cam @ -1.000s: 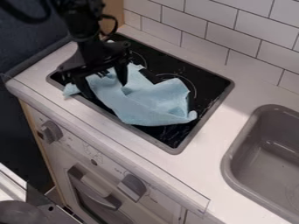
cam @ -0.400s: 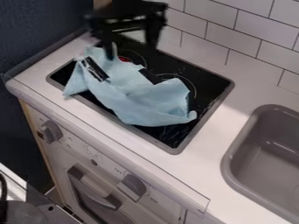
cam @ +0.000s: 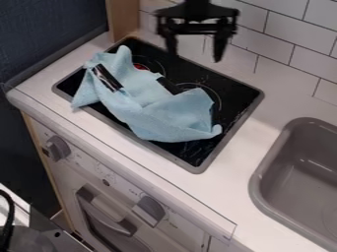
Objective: Move the white cloth from top edge of the burner to bottom edge of the burner
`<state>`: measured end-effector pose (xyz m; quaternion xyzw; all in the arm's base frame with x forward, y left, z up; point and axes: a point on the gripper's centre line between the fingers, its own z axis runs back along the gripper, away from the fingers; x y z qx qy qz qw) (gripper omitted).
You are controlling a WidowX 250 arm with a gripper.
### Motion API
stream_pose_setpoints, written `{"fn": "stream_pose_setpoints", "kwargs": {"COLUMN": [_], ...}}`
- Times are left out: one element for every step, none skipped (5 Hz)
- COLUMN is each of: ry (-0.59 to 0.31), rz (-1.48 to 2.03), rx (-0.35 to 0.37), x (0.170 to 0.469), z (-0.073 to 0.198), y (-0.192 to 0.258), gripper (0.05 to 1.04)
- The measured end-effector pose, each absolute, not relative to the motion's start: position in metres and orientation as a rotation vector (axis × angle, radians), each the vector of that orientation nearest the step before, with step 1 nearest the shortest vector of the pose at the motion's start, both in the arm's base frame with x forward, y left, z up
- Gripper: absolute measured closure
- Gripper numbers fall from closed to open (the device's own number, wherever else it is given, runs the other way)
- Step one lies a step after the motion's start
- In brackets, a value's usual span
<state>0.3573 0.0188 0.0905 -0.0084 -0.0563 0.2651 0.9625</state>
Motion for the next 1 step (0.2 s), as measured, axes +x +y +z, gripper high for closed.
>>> {"fn": "stream_pose_setpoints", "kwargs": {"ry": [-0.12], "rz": [0.415], "rx": [-0.101], "x": [0.3808], "z": [0.0891], "y": [0.0022], "gripper": [0.083]}}
